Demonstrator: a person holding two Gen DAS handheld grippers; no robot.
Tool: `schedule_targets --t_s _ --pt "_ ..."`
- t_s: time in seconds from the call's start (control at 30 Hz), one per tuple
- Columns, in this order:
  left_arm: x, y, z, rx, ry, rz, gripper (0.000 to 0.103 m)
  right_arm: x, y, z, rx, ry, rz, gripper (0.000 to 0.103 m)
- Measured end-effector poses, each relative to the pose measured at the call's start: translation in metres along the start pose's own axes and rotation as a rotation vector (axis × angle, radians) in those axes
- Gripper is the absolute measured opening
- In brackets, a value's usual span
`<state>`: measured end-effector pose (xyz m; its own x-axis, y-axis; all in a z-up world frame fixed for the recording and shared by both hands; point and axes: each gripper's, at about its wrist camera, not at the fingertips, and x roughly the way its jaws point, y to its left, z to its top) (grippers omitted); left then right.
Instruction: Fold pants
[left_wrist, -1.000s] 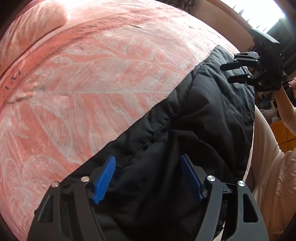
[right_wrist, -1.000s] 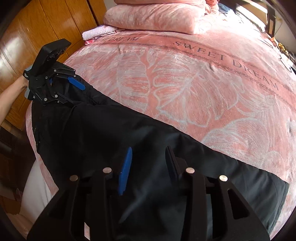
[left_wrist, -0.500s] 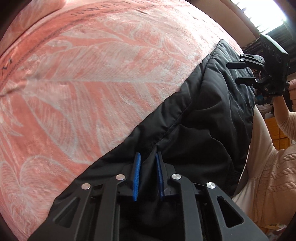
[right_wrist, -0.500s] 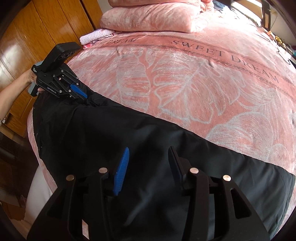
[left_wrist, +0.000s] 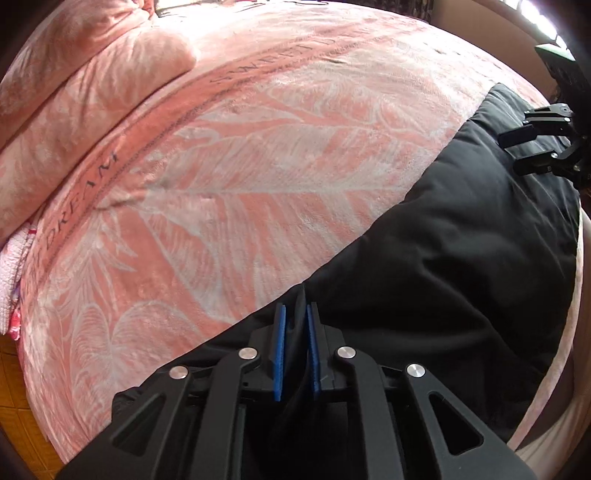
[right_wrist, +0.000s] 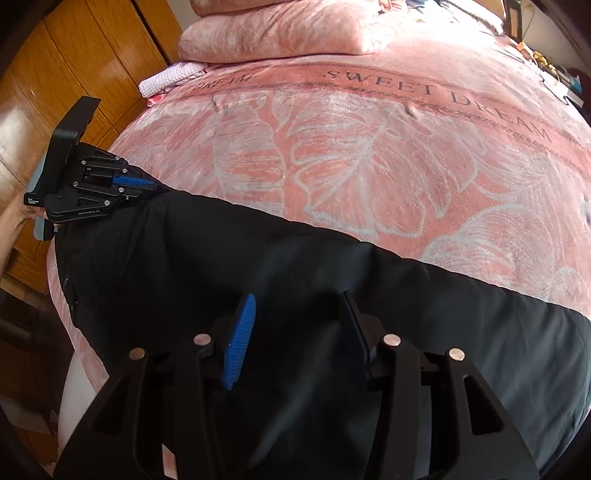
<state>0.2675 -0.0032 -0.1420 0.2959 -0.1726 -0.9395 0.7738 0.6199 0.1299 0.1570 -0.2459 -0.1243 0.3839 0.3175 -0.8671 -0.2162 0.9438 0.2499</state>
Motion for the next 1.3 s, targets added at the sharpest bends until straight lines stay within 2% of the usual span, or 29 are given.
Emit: schedule_targets --t_s 0.03,0.07,0.1,0.17,0.23,0.3,0.4,0.47,0.57,0.63,0.73,0.93,1.0,1.1,1.23,1.3 --pt "-0.010 0.001 -0.001 -0.047 -0.023 0.016 0.024 -0.007 0.000 -0.003 0.010 -0.011 -0.006 0.048" --pt "-0.021 0.001 -0.004 -0.088 -0.056 0.041 0.042 -0.014 0.000 -0.007 0.017 -0.022 -0.010 0.048" --pt "-0.035 0.000 -0.007 -0.112 -0.097 0.063 0.051 -0.022 0.000 -0.011 0.027 -0.028 -0.006 0.048" --pt "-0.063 -0.017 -0.016 -0.135 -0.164 0.121 0.060 -0.036 0.002 -0.024 0.051 -0.033 0.025 0.047" --pt "-0.082 -0.040 -0.025 -0.188 -0.192 0.136 0.062 -0.047 0.007 -0.039 0.085 -0.024 0.069 0.047" --pt "-0.087 -0.062 -0.039 -0.297 -0.173 0.108 0.062 -0.053 0.013 -0.057 0.125 -0.010 0.106 0.047" --pt "-0.084 -0.094 -0.071 -0.499 -0.120 0.066 0.062 -0.058 0.026 -0.080 0.134 0.001 0.085 0.047" --pt "-0.087 -0.106 -0.098 -0.646 -0.131 0.110 0.062 -0.058 0.033 -0.093 0.139 0.006 0.067 0.047" --pt "-0.092 -0.116 -0.135 -0.875 -0.133 0.203 0.060 -0.055 0.040 -0.106 0.185 0.020 0.112 0.045" --pt "-0.093 -0.123 -0.150 -0.965 -0.160 0.195 0.060 -0.050 0.046 -0.111 0.208 0.043 0.125 0.043" --pt "-0.081 -0.132 -0.149 -0.999 -0.150 0.120 0.060 -0.037 0.055 -0.116 0.263 0.094 0.051 0.042" --pt "-0.065 -0.131 -0.146 -1.078 -0.112 0.088 0.059 -0.036 0.070 -0.120 0.261 0.100 -0.049 0.039" --pt "-0.061 -0.130 -0.148 -1.068 -0.076 0.066 0.052 -0.037 0.071 -0.122 0.254 0.110 -0.046 0.040" --pt "-0.058 -0.134 -0.153 -1.069 -0.071 -0.010 0.050 -0.036 0.070 -0.125 0.248 0.110 -0.037 0.040" --pt "-0.055 -0.126 -0.154 -1.104 -0.123 -0.085 0.047 -0.033 0.067 -0.124 0.263 0.110 -0.030 0.040" --pt "-0.050 -0.119 -0.152 -1.119 -0.113 -0.093 0.047 -0.033 0.064 -0.124 0.271 0.110 -0.024 0.040"
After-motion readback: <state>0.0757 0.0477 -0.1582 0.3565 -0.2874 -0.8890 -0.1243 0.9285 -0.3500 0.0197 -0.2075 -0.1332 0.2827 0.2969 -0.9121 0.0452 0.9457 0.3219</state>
